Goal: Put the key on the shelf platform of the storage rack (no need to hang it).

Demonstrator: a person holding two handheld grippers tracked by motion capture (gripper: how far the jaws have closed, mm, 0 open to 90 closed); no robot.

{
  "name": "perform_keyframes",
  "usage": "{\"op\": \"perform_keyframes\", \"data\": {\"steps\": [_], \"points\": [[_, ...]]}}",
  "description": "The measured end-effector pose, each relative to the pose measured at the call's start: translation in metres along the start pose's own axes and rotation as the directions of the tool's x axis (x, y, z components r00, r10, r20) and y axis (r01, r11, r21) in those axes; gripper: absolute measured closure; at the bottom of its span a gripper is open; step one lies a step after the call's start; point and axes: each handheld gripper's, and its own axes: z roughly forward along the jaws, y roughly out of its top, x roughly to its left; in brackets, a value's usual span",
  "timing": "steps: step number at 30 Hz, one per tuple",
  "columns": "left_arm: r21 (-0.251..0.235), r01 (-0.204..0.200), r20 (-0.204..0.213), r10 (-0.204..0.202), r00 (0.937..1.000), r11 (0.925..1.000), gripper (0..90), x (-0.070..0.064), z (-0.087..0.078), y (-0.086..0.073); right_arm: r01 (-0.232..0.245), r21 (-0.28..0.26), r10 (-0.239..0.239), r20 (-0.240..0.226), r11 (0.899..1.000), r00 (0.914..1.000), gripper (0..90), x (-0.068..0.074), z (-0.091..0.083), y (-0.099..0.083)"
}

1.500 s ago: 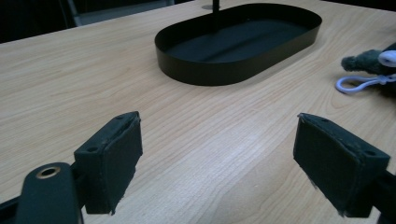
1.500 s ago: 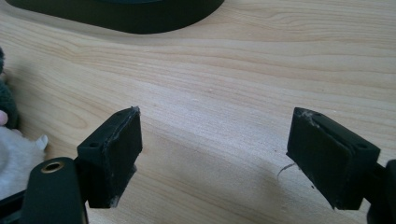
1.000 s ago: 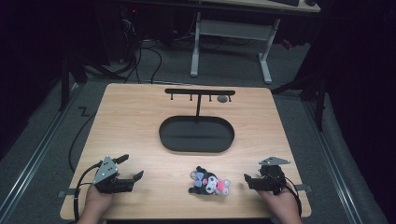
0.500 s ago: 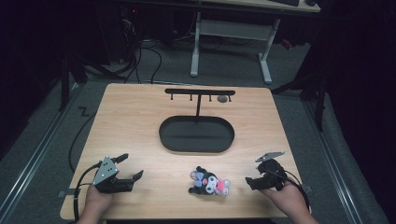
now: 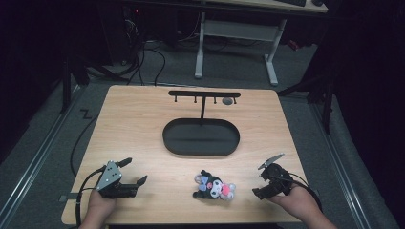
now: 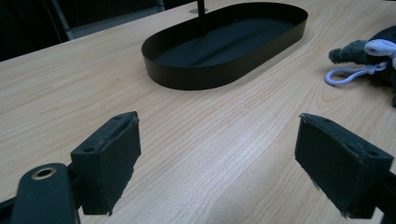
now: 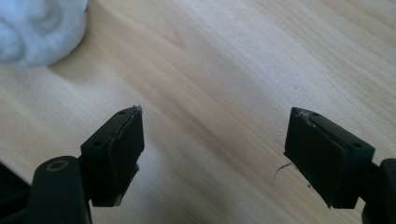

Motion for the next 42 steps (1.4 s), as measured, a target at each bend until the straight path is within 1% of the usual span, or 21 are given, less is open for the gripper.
{"op": "perform_keyframes", "data": {"steps": [3,5,6,9,10,11,12,14,15,16,17,22,24,27,29,36,37,38,40,41,42], "points": [[0.0,0.007,0.005,-0.007,1.0,1.0,14.9,0.0,0.0,0.0,0.033,0.02,-0.032,-0.017,0.999,0.9993,17.6,0.005,-0.003,0.002],[0.004,0.002,0.006,-0.002,1.0,1.0,14.9,0.0,-0.001,0.0,0.048,0.028,-0.048,-0.026,0.998,0.9985,14.9,0.01,-0.005,0.004],[0.004,0.002,0.006,-0.002,1.0,1.0,14.9,0.0,-0.001,0.0,0.067,0.029,-0.067,-0.028,0.997,0.9974,14.3,0.012,-0.006,0.006],[-0.002,0.004,0.002,-0.004,1.0,1.0,14.9,0.0,-0.001,0.001,0.098,0.027,-0.097,-0.033,0.995,0.9947,10.8,0.02,-0.01,0.011],[-0.001,0.005,0.001,-0.005,1.0,1.0,14.9,0.0,-0.001,0.001,0.116,0.03,-0.115,-0.037,0.993,0.9927,9.8,0.023,-0.011,0.013],[-0.001,0.005,0.001,-0.005,1.0,1.0,14.9,0.0,-0.001,0.001,0.116,0.03,-0.115,-0.037,0.993,0.9927,9.8,0.023,-0.011,0.013],[0.001,0.004,0.0,-0.004,1.0,1.0,14.9,0.001,-0.002,0.001,0.145,0.035,-0.144,-0.05,0.989,0.9884,8.4,0.029,-0.011,0.018],[0.002,0.008,0.004,-0.008,1.0,1.0,14.9,0.001,-0.002,0.001,0.18,0.04,-0.178,-0.053,0.983,0.9826,6.1,0.034,-0.011,0.022],[0.002,0.008,0.004,-0.008,1.0,1.0,14.9,0.001,-0.002,0.001,0.18,0.04,-0.178,-0.053,0.983,0.9826,6.1,0.034,-0.011,0.022],[0.004,0.013,0.01,-0.013,0.9999,0.9999,14.9,0.001,-0.002,0.001,0.196,0.04,-0.193,-0.053,0.98,0.9797,5.3,0.038,-0.011,0.024],[0.001,0.012,0.009,-0.012,0.9999,0.9999,14.9,0.001,-0.002,0.001,0.221,0.04,-0.219,-0.063,0.974,0.9738,3.8,0.044,-0.009,0.029],[0.005,0.015,0.013,-0.015,0.9998,0.9999,14.9,0.002,-0.003,0.001,0.254,0.048,-0.25,-0.084,0.966,0.9646,2.7,0.055,-0.001,0.038],[0.006,0.013,0.017,-0.013,0.9998,0.9999,14.9,0.002,-0.003,0.001,0.272,0.044,-0.267,-0.088,0.961,0.9595,2.5,0.059,0.004,0.043],[0.006,0.015,0.017,-0.015,0.9997,0.9999,14.9,0.002,-0.003,0.002,0.285,0.053,-0.278,-0.104,0.957,0.9549,2.3,0.066,0.012,0.05],[0.006,0.012,0.018,-0.013,0.9998,0.9999,14.9,0.002,-0.003,0.002,0.303,0.055,-0.295,-0.116,0.951,0.9484,2.7,0.07,0.016,0.055],[0.01,0.013,0.022,-0.013,0.9997,0.9999,14.9,0.002,-0.003,0.001,0.349,0.06,-0.338,-0.143,0.935,0.9303,8.7,0.084,0.024,0.063],[0.01,0.013,0.022,-0.013,0.9997,0.9999,14.9,0.002,-0.003,0.001,0.349,0.06,-0.338,-0.143,0.935,0.9303,8.7,0.084,0.024,0.063],[0.009,0.012,0.025,-0.012,0.9996,0.9999,14.9,0.002,-0.003,0.001,0.355,0.066,-0.344,-0.142,0.932,0.9283,10.5,0.087,0.027,0.066],[0.01,0.012,0.026,-0.012,0.9996,0.9999,14.9,0.002,-0.003,0.001,0.366,0.065,-0.354,-0.142,0.928,0.9243,11.1,0.09,0.031,0.069],[0.009,0.012,0.025,-0.012,0.9996,0.9999,14.9,0.003,-0.003,0.001,0.362,0.063,-0.35,-0.147,0.93,0.925,11.0,0.091,0.032,0.07],[0.009,0.011,0.024,-0.011,0.9996,0.9999,14.9,0.003,-0.003,0.001,0.37,0.069,-0.357,-0.148,0.927,0.9224,11.1,0.092,0.034,0.071]]}}
